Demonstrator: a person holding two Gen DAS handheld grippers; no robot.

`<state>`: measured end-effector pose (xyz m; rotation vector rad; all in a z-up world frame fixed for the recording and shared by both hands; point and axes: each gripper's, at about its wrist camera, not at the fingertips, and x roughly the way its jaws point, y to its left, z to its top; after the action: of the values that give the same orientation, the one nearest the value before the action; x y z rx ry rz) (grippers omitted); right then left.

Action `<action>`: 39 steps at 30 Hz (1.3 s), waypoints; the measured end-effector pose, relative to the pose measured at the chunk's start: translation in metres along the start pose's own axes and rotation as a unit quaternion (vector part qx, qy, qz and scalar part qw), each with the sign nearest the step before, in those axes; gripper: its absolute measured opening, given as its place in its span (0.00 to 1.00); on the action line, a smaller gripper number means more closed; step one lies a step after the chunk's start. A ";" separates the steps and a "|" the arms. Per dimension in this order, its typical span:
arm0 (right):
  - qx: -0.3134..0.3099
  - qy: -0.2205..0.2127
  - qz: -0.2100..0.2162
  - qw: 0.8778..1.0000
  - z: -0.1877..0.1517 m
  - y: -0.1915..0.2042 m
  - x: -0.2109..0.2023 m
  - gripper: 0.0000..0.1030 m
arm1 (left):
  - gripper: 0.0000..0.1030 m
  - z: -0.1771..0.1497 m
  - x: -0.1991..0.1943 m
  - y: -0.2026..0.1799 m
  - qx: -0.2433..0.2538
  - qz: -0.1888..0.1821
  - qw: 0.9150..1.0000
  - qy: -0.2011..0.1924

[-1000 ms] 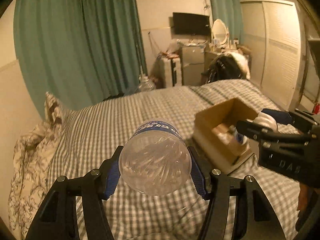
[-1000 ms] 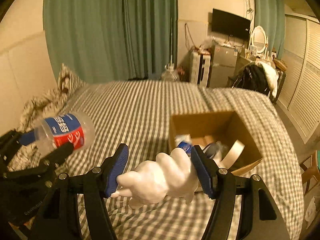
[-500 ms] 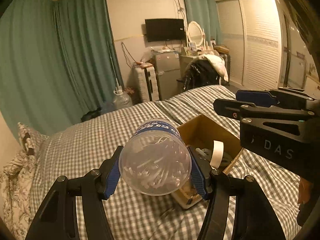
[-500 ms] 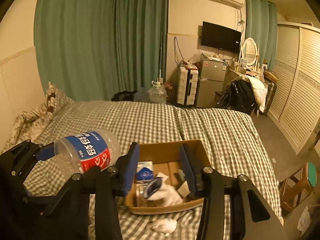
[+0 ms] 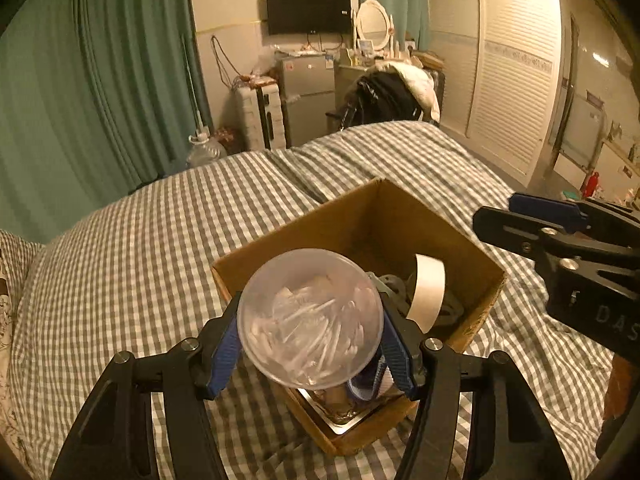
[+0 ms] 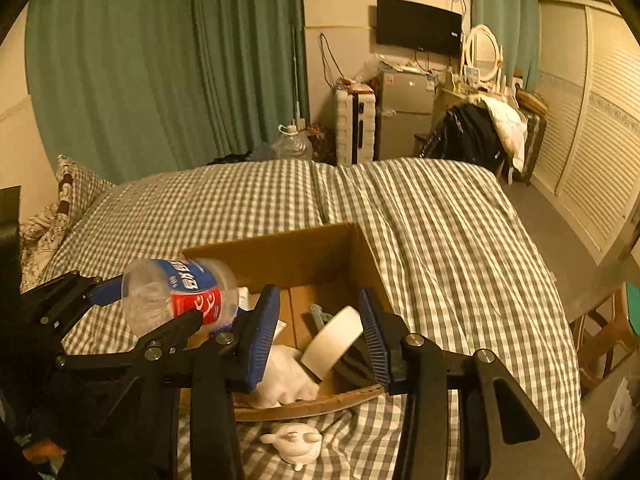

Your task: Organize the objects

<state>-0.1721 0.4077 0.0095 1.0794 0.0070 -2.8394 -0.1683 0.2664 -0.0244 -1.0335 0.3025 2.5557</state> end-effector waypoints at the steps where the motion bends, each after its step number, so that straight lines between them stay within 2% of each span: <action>1: 0.003 0.002 -0.003 1.000 -0.002 -0.003 0.001 0.49 | 0.69 -0.001 0.000 0.000 0.001 0.002 1.000 -0.002; 3: 0.008 0.001 -0.005 1.000 -0.004 -0.007 0.002 0.56 | 0.82 0.001 -0.004 -0.001 0.004 0.004 1.000 -0.004; 4: 0.011 -0.001 -0.005 1.000 -0.005 -0.008 0.000 0.58 | 0.84 0.001 -0.007 -0.001 0.005 0.009 1.000 -0.008; 9: 0.014 -0.014 -0.006 1.000 -0.005 -0.006 -0.024 0.64 | 0.85 0.000 -0.032 0.003 0.010 0.027 0.999 -0.016; 12: 0.003 -0.025 -0.008 1.000 -0.001 0.003 -0.044 0.68 | 0.94 -0.003 -0.060 0.009 0.001 0.036 0.999 -0.030; 17: -0.022 -0.058 -0.016 0.998 0.007 0.028 -0.099 0.79 | 1.00 -0.007 -0.109 0.021 -0.019 0.040 0.997 -0.061; 19: -0.029 -0.065 -0.020 0.997 0.009 0.035 -0.117 0.86 | 1.00 -0.011 -0.128 0.028 -0.028 0.045 0.996 -0.070; 22: -0.043 -0.071 -0.030 0.996 0.004 0.047 -0.142 0.89 | 1.00 -0.017 -0.145 0.039 -0.044 0.047 0.995 -0.072; 25: -0.047 -0.063 -0.042 0.996 -0.007 0.052 -0.149 0.92 | 1.00 -0.032 -0.155 0.052 -0.065 0.057 0.994 -0.065; 30: -0.039 -0.028 -0.037 0.998 -0.039 0.051 -0.129 0.93 | 1.00 -0.068 -0.147 0.075 -0.090 0.083 0.992 -0.042; 35: -0.016 0.041 -0.040 0.998 -0.083 0.040 -0.065 0.93 | 1.00 -0.108 -0.111 0.092 -0.113 0.113 0.987 0.005; 39: 0.008 0.094 -0.032 0.995 -0.110 0.026 -0.013 0.93 | 1.00 -0.126 -0.080 0.095 -0.122 0.120 0.984 0.037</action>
<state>-0.0866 0.3875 -0.0634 1.3702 0.0338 -2.7852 -0.0755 0.1182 -0.0523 -1.2500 0.1418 2.8296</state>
